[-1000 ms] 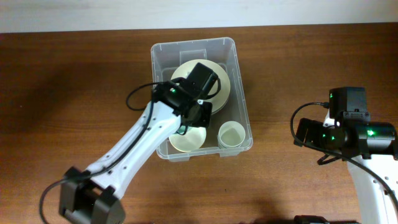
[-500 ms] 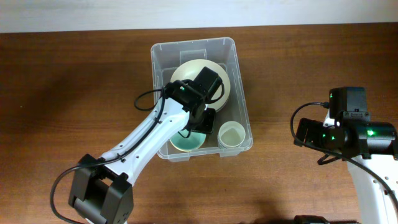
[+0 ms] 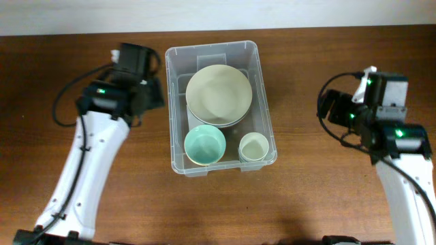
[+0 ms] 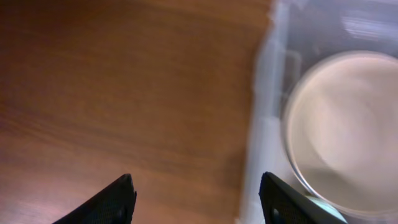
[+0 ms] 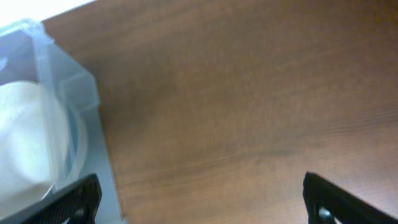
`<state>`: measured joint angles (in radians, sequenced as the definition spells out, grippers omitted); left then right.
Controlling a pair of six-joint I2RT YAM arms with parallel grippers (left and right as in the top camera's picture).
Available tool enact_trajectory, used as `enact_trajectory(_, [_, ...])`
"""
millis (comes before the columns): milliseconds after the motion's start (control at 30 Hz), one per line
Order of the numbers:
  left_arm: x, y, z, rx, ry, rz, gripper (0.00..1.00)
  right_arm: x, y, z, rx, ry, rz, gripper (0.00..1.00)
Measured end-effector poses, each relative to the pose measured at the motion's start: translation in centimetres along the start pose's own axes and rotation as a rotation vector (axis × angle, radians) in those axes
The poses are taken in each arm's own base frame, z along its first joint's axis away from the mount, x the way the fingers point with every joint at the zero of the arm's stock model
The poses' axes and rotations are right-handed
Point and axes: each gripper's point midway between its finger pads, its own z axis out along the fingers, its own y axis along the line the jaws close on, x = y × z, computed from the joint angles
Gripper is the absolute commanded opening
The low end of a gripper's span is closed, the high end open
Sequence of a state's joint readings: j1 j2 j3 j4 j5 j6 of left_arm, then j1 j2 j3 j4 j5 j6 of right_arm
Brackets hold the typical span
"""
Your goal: Pack container
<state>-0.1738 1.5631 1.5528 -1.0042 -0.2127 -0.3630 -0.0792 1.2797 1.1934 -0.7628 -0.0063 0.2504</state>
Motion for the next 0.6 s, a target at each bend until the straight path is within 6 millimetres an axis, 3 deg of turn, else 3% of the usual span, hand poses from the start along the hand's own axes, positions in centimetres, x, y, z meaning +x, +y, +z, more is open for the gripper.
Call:
enact_trajectory(33, [-0.4,0.6,0.2,-0.002,-0.005,-0.009,0.67,-0.1,0.0,0.9,0.003,0.007,-0.007,0.99])
enact_trajectory(67, [-1.5,2.1,0.7,0.004,-0.021,-0.024,0.8,-0.2,0.0,2.5,0.007,0.02,-0.019,0.99])
enact_trajectory(100, [-2.0,2.8,1.0,0.009,-0.03,-0.026,0.99,0.0,-0.1,3.5,0.011,0.038,-0.026,0.99])
enact_trajectory(167, [-2.5,4.2,1.6,0.01,-0.026,-0.019,1.0,0.4,-0.2,6.0,0.022,0.071,-0.042,0.99])
enact_trajectory(267, [-2.5,5.2,2.2,0.009,-0.012,-0.021,0.99,0.0,-0.7,7.9,0.053,0.058,-0.05,0.99])
enact_trajectory(400, [-2.6,6.2,2.4,0.006,-0.008,-0.031,1.0,-0.5,-1.2,8.2,0.084,0.037,-0.067,0.99])
enact_trajectory(600, [-2.6,5.9,2.4,0.034,-0.006,0.016,1.0,1.1,-1.6,7.8,0.096,0.103,-0.109,0.99])
